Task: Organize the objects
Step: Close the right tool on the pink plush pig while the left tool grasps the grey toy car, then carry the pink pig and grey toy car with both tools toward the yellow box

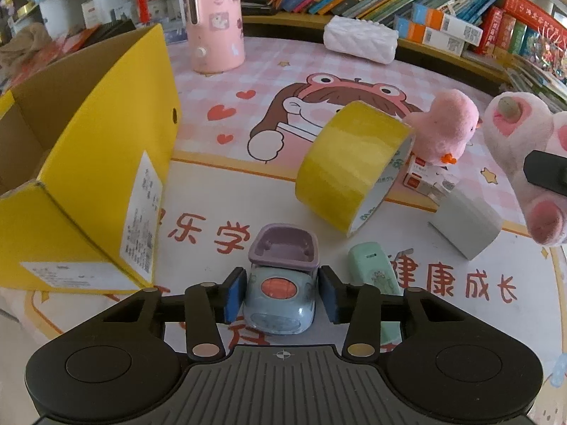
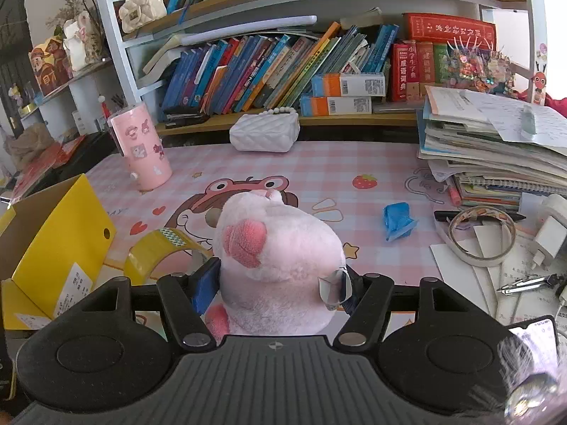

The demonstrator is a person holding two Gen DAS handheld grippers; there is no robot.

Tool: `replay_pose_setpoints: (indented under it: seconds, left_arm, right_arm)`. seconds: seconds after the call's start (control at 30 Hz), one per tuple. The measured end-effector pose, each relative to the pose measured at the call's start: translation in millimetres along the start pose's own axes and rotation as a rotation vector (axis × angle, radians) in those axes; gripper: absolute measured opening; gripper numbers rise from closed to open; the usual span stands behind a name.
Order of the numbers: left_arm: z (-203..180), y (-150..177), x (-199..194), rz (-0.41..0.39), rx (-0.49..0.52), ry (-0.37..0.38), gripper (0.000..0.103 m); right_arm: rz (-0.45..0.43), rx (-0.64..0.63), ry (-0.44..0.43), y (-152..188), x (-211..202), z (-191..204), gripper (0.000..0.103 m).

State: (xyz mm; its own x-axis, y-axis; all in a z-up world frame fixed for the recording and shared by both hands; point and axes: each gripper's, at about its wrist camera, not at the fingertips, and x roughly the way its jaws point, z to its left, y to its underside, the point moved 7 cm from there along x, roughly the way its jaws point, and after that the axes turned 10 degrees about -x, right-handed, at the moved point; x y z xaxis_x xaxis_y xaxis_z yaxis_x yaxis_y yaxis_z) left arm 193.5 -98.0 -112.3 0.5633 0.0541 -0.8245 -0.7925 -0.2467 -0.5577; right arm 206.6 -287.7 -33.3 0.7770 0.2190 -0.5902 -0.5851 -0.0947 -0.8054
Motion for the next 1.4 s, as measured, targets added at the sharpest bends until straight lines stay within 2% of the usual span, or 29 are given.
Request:
replay_pose_setpoints:
  seconds: [0.23,0.37,0.73,1.03,1.4]
  left_arm:
    - [-2.5,0.1,3.2,-0.004,0.033,0.009,0.04]
    - [2.0,-1.8,-3.5,0.002,-0.019,0.06,0.039]
    - [22.4,-6.0,-54.4,-0.108,-0.005,0.181,0.039]
    - [79.9,14.4,-81.9,-0.114,-0.027,0.182,0.039]
    - [160.3,36.2,-112.7,-0.132,-0.073,0.134,0.039]
  right_arm:
    - [0.005,0.018,0.005,1.3,3.1,-4.8,0.063]
    - [0.003,0.016,0.018,1.6,0.1,-2.5,0.063]
    - [-0.012,0.026,0.075,11.1,-28.5,24.7,0.063]
    - [0.017,0.044,0.081,34.8,-53.8,72.7,0.064]
    - [0.107,-0.001,-0.012,69.7,-66.0,161.1,0.063]
